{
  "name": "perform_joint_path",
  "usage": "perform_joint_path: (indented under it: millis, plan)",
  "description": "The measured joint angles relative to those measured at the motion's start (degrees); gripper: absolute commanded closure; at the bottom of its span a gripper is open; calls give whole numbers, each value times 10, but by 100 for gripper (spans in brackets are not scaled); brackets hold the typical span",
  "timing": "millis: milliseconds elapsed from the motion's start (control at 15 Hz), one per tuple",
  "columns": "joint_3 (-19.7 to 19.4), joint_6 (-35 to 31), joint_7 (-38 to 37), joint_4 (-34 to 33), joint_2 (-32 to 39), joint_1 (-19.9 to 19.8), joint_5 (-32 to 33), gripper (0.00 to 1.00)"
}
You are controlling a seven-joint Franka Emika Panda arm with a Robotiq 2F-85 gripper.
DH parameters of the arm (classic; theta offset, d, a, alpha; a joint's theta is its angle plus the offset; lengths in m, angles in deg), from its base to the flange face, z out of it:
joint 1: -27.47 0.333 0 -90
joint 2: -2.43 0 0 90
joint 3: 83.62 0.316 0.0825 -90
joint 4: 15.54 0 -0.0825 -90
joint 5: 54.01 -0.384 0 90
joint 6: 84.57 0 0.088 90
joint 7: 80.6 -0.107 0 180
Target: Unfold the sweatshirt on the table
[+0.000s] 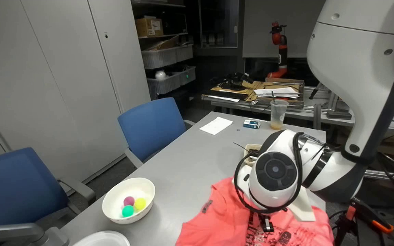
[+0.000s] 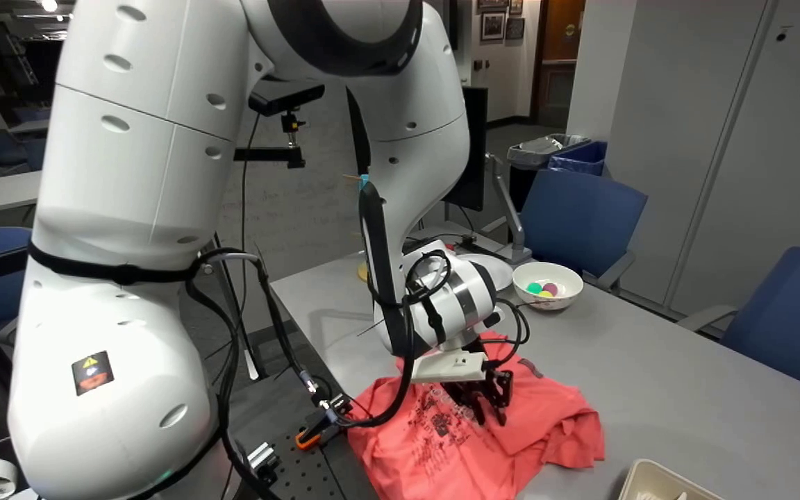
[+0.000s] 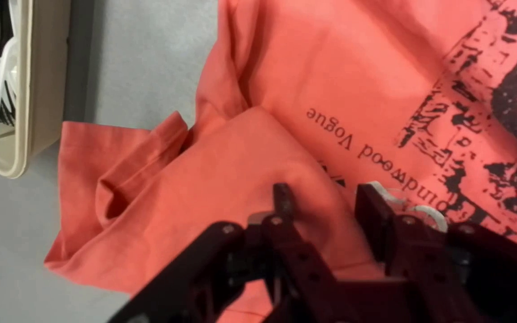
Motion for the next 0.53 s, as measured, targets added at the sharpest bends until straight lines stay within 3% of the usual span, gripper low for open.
perform_joint_path:
  millis: [67,133,533]
  plan:
    - [0,0,-6,-2,3,0,6,97]
    - [0,1,-10,-3,5,0,10,99]
    - [1,9,5,-1,2,0,11,99]
